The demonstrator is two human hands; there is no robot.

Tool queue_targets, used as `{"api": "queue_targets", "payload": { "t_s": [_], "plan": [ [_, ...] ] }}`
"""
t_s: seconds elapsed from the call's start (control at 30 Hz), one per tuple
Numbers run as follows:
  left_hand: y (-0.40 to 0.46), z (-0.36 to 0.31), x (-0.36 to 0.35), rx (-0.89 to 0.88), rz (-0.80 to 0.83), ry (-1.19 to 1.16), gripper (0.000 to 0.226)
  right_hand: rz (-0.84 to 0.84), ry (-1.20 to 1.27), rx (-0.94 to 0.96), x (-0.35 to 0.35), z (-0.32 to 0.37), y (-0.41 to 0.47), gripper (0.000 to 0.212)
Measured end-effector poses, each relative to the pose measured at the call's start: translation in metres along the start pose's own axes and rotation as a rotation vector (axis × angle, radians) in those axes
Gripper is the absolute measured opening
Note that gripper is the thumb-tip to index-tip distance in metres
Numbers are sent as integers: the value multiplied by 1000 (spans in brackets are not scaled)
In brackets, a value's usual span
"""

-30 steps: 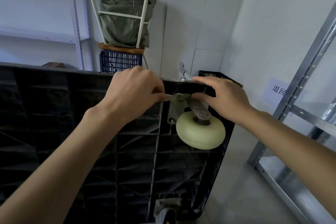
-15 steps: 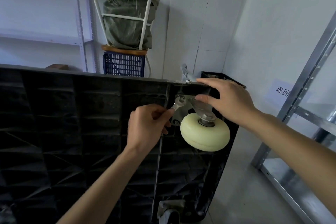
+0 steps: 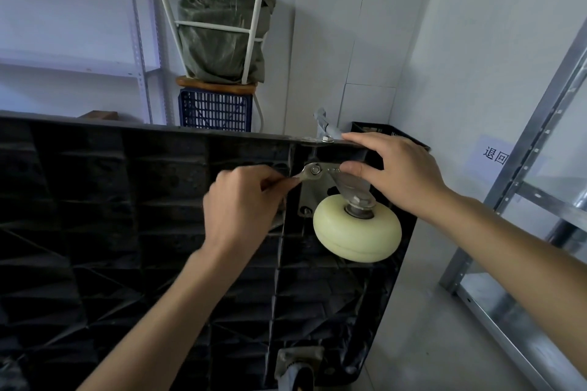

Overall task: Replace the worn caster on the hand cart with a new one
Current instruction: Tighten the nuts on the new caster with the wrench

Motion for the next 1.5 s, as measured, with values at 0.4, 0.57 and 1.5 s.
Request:
{"api": "queue_targets", "payload": {
  "t_s": [0.4,0.57,1.5],
  "plan": [
    [56,-58,36,-452,278,583,29,-13,25,15,-1,-1,-1,52],
    [46,-57,40,-517,243,544,33,-16,9,14,-1,0,0,55],
    [-25,-2,-41,120,-34,-409,21,-36,13,8,0,0,-1,54]
  ]
}}
Point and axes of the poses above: each hand's wrist, its own y-axis towards the middle knuckle, its own x-axis out of the back of the hand, z = x × y, the point moved 4 cm from there along y, towards the middle knuckle, and after that the axes turned 13 degrees about -x, right-handed, at the moved point
